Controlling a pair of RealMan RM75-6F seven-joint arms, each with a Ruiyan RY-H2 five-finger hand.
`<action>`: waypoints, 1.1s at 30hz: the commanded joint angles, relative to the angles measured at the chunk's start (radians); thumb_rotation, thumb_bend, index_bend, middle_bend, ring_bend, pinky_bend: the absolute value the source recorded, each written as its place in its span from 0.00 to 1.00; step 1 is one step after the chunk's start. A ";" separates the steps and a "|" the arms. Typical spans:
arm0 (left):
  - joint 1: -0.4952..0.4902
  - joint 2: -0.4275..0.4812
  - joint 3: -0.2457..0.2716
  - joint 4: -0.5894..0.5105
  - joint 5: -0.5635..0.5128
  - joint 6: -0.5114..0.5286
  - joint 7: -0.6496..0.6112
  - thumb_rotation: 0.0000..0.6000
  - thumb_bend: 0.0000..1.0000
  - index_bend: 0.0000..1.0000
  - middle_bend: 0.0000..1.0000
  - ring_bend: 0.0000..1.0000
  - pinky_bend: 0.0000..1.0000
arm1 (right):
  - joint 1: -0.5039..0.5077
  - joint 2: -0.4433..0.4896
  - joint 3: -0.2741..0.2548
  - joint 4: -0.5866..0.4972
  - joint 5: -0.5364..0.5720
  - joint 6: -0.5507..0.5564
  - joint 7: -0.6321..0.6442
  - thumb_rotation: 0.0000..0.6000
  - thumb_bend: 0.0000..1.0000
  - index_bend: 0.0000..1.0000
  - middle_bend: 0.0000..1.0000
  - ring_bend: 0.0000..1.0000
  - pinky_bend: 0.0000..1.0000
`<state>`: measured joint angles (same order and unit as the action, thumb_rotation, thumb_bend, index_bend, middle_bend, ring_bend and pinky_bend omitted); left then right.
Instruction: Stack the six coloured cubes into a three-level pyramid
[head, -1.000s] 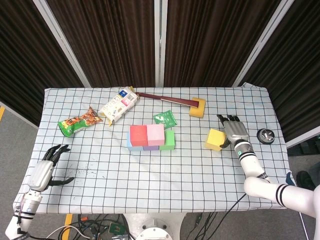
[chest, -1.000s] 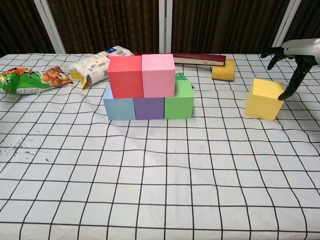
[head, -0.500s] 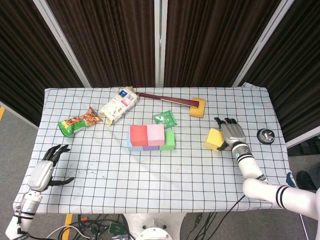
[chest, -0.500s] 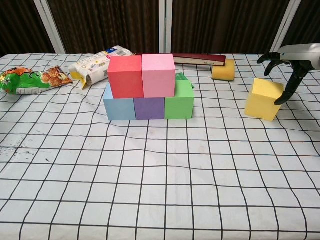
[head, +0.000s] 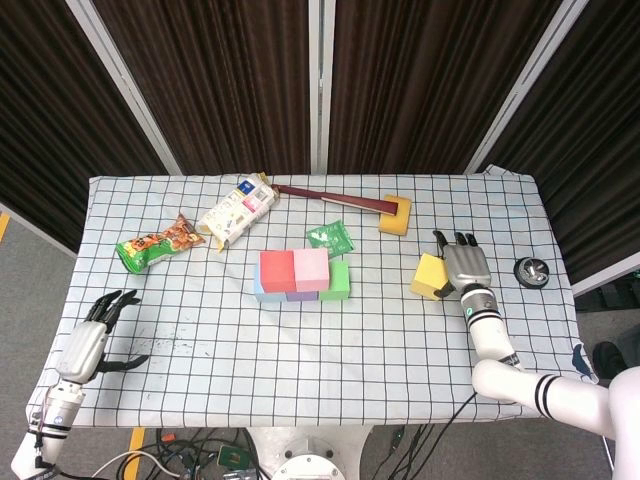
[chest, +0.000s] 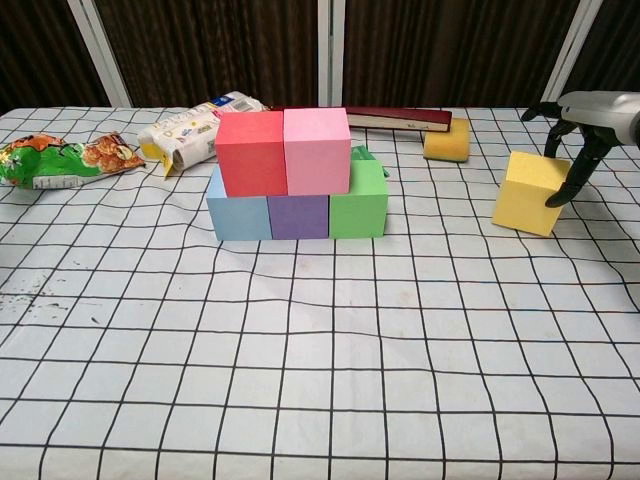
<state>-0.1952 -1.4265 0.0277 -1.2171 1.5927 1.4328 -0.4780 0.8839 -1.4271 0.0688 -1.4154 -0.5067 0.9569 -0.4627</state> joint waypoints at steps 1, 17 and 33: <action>0.000 -0.001 0.001 0.000 0.000 -0.001 -0.001 1.00 0.00 0.08 0.17 0.04 0.07 | -0.010 0.013 0.015 -0.023 -0.013 0.014 -0.008 1.00 0.11 0.00 0.53 0.11 0.00; -0.007 0.003 -0.006 -0.014 -0.002 -0.004 0.011 1.00 0.00 0.08 0.17 0.04 0.07 | 0.149 0.282 0.286 -0.279 -0.172 -0.155 0.050 1.00 0.14 0.00 0.55 0.12 0.00; -0.004 0.007 -0.004 -0.017 0.003 0.007 -0.002 1.00 0.00 0.08 0.17 0.03 0.07 | 0.555 0.293 0.201 -0.298 0.076 -0.359 -0.026 1.00 0.11 0.00 0.54 0.12 0.00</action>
<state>-0.1994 -1.4193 0.0234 -1.2344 1.5954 1.4396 -0.4793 1.3833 -1.1096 0.3134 -1.7211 -0.5047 0.5696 -0.4591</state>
